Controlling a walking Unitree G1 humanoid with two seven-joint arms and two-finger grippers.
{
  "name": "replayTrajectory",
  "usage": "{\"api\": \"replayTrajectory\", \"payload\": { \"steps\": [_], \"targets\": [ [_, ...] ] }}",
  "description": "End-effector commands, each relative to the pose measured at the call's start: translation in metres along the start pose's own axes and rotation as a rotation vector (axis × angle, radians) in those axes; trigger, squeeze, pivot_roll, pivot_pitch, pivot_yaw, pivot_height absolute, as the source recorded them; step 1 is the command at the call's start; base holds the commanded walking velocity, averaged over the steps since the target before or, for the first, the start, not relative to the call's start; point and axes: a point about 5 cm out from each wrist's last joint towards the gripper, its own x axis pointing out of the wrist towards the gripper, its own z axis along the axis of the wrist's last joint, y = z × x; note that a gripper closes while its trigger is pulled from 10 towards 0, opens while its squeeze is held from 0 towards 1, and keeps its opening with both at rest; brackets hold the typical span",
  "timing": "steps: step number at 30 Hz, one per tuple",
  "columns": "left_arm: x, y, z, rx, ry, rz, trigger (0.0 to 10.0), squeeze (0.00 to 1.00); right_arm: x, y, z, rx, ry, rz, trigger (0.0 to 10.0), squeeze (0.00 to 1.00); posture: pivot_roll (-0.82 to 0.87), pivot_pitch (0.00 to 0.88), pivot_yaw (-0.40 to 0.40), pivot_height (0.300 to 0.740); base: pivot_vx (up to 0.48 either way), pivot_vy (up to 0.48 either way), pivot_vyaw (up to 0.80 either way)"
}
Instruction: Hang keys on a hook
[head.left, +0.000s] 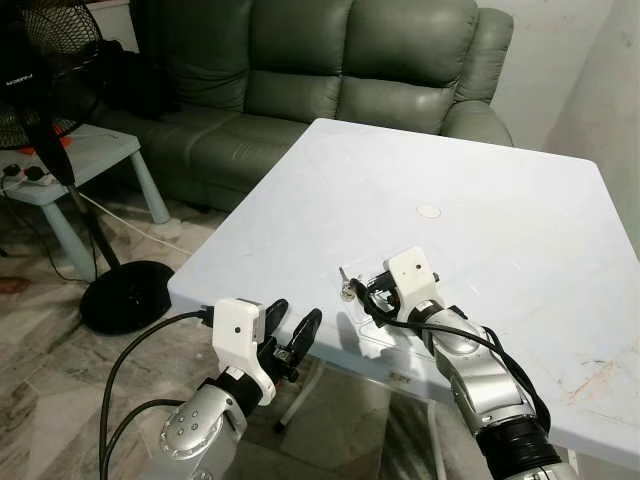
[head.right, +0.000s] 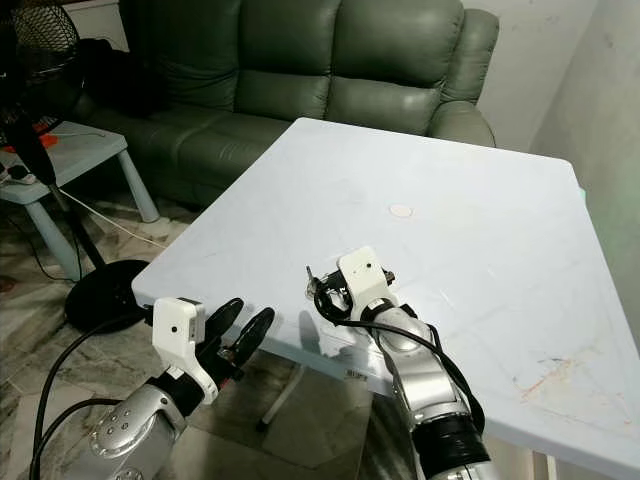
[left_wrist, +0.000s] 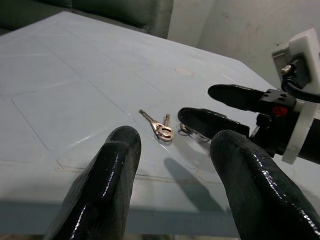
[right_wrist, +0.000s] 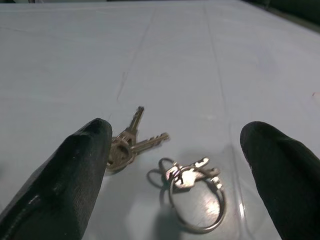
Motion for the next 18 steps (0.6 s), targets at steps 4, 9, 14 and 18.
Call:
{"api": "replayTrajectory", "payload": {
  "steps": [4,9,14,18],
  "targets": [
    [0.0,-0.001,0.005,0.002,-0.007,0.002,10.0,0.0,0.005,0.0,0.004,0.052,0.028,-0.019,10.0,0.0,0.19,0.066,-0.019,0.74,0.0,0.0,0.0],
    [0.0,-0.001,0.005,0.002,-0.006,0.001,10.0,0.0,0.01,0.002,0.007,0.116,0.046,-0.044,10.0,0.0,0.19,0.068,-0.017,0.74,0.0,0.0,0.0],
    [0.001,-0.001,0.006,0.001,-0.006,0.003,10.0,0.0,0.013,0.003,0.009,0.175,0.063,-0.076,10.0,0.0,0.19,0.07,-0.018,0.74,0.0,0.0,0.0],
    [0.002,-0.001,0.006,0.0,-0.006,0.005,10.0,0.0,0.015,0.004,0.012,0.164,0.053,-0.107,10.0,0.0,0.19,0.073,-0.019,0.74,0.0,0.0,0.0]
  ]
}}
